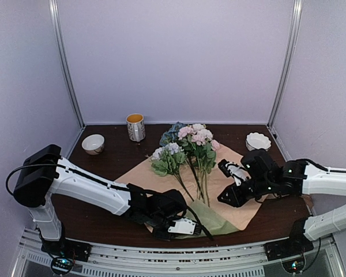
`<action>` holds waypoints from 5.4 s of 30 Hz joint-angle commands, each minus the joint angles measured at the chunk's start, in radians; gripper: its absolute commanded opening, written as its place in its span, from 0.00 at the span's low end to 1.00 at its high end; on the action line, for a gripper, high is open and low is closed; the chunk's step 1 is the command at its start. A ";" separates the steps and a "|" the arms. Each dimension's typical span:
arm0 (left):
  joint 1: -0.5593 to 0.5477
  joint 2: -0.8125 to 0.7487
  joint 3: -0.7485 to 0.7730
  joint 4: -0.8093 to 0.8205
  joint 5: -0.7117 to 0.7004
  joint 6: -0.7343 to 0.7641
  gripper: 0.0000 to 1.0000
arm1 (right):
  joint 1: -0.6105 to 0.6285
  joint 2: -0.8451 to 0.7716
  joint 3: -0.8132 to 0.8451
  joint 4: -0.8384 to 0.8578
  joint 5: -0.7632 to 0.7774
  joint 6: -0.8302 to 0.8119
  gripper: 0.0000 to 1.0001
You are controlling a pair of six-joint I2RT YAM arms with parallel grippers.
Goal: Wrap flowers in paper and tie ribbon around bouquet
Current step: Press the fold line of the 1/4-folded wrapping paper, then pick up the one-fourth-folded wrapping paper from the center of the board.
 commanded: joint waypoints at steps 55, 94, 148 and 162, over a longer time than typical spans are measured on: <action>-0.006 -0.112 0.051 -0.053 -0.064 -0.086 0.29 | 0.192 0.373 -0.124 0.122 -0.072 0.324 0.04; 0.002 -0.082 -0.098 -0.164 0.058 -0.184 0.12 | 0.190 0.336 -0.185 0.135 -0.064 0.334 0.05; 0.498 -0.452 -0.540 0.181 0.338 -1.623 0.65 | 0.295 0.392 0.124 0.035 0.051 0.219 0.06; 0.498 -0.561 -0.567 0.105 0.274 -1.670 0.70 | 0.300 0.589 0.214 0.110 -0.025 0.191 0.06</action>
